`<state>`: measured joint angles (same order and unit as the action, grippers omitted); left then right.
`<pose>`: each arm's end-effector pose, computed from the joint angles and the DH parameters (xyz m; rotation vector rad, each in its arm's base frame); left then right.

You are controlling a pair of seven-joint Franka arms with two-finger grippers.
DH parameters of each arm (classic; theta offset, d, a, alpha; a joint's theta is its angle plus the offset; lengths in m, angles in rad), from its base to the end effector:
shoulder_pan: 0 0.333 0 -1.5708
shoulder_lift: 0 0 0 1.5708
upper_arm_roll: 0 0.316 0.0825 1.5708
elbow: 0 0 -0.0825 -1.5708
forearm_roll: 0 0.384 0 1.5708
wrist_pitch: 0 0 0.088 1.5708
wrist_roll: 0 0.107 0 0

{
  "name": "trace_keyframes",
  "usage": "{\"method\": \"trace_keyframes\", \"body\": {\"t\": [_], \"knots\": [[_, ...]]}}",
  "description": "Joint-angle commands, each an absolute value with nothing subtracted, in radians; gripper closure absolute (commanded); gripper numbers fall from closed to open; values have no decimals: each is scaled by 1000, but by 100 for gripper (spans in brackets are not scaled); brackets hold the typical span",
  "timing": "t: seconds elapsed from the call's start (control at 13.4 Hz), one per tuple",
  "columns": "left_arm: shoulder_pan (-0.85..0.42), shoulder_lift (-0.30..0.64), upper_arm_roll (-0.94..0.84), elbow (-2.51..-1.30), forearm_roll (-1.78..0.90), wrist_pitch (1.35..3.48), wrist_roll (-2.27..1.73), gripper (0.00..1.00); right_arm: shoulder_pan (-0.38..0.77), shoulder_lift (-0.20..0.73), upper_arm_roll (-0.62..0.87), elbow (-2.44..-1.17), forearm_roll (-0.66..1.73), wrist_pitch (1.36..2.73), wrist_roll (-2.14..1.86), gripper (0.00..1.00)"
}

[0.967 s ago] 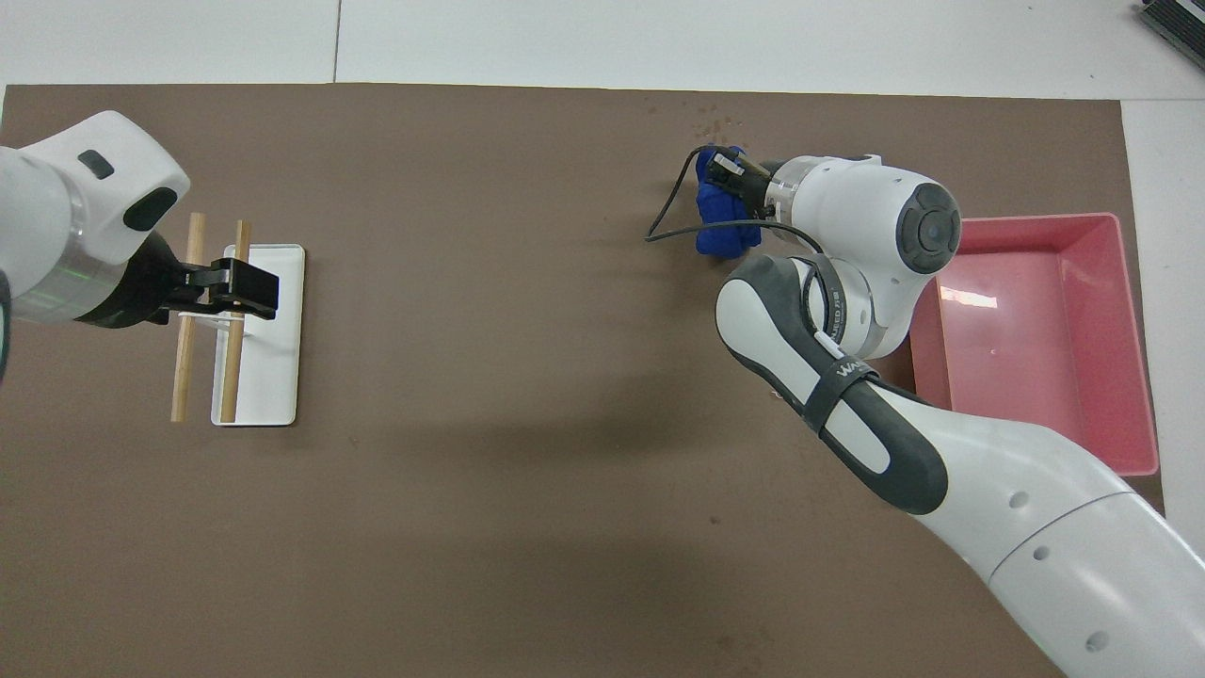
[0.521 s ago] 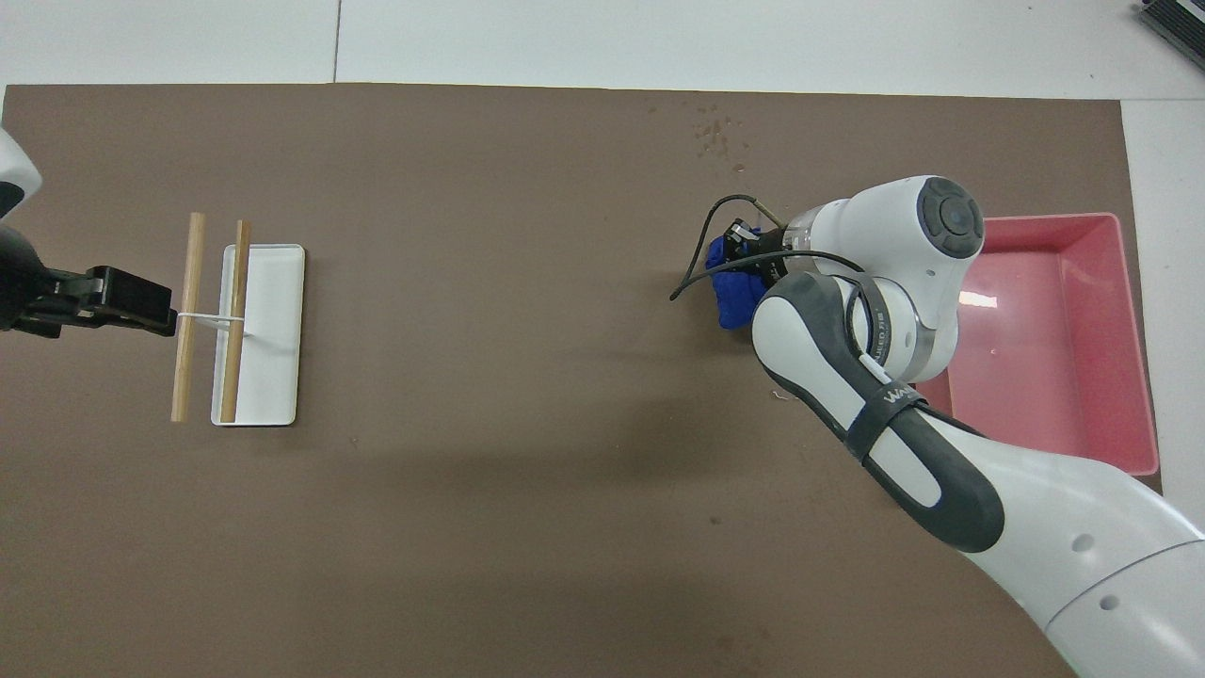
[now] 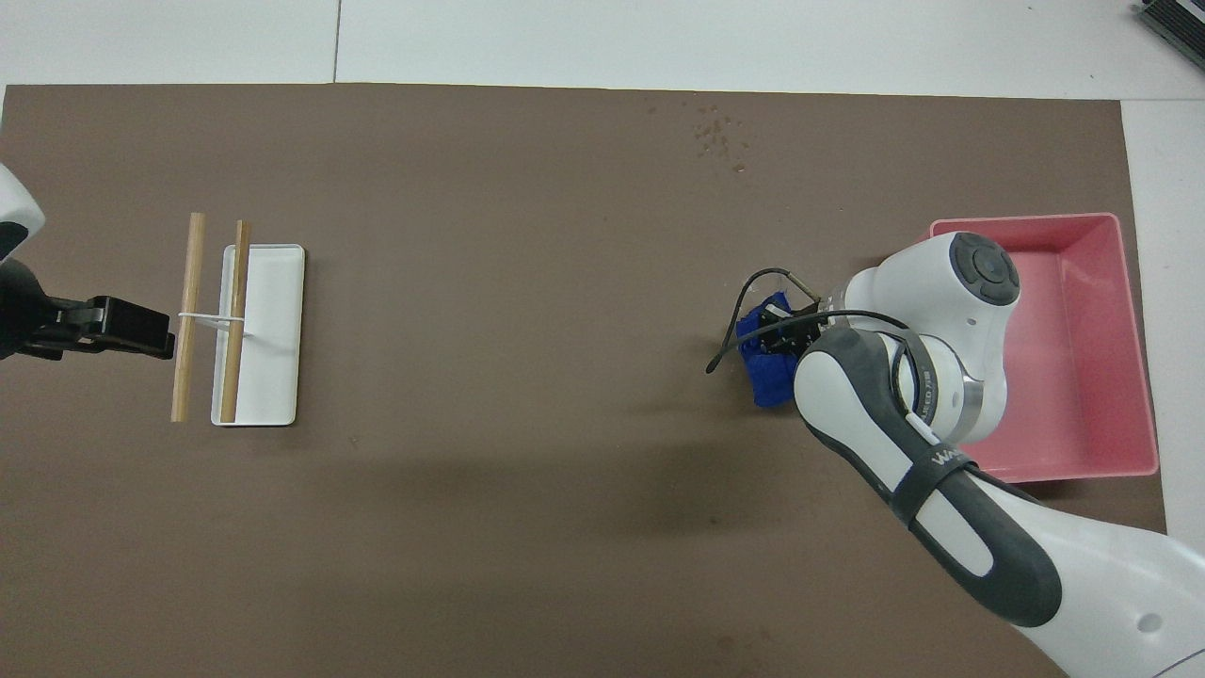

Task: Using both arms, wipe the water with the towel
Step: 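Lower the blue cloth into the pink bin and open the right gripper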

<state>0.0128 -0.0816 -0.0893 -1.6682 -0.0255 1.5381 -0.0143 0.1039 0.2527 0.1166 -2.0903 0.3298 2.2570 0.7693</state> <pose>0.5226 -0.0448 0.6198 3.1231 -0.0968 -0.0775 0.5556 0.1324 0.2976 -2.7098 1.1020 0.3039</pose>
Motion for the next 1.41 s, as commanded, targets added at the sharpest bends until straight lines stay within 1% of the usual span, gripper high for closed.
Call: {"method": "trace_keyframes", "body": {"t": [0.0,0.07,0.22,0.3,0.37,0.52,0.6,0.74,0.97,1.04,1.19,1.34], "knots": [[-6,-66,-72,-1581,-37,1470,-5,0,87,120,124,-2246,325,2165,747,100],[-3,-58,-72,-1554,-37,1453,-2,0,87,97,124,-2247,325,2102,744,100],[-6,-58,-71,-1565,-38,1480,2,0,86,25,121,-2217,325,2028,758,100],[-9,-63,-71,-1578,-38,1483,-2,0,72,-9,118,-2185,324,1969,759,100],[-9,-75,-71,-1604,-37,1476,-6,0,42,-21,120,-2122,312,1894,759,100],[-5,-92,-69,-1632,-37,1470,-8,0,-7,-21,120,-1955,308,1740,761,100],[0,-91,-71,-1632,-37,1473,-8,0,-30,-23,117,-1886,302,1700,756,100],[3,-92,-71,-1632,-37,1473,-8,0,-63,-29,112,-1797,272,1684,744,100],[2,-92,-71,-1632,-37,1473,-8,0,-130,-41,110,-1770,224,1683,659,100],[2,-92,-71,-1634,-37,1473,-8,0,-171,-55,112,-1798,224,1703,599,100],[2,-92,-71,-1632,-37,1473,-8,0,-210,-77,110,-1874,213,1777,476,100],[2,-92,-71,-1634,-38,1473,-8,0,-274,-78,112,-1916,210,1816,360,100]]}}
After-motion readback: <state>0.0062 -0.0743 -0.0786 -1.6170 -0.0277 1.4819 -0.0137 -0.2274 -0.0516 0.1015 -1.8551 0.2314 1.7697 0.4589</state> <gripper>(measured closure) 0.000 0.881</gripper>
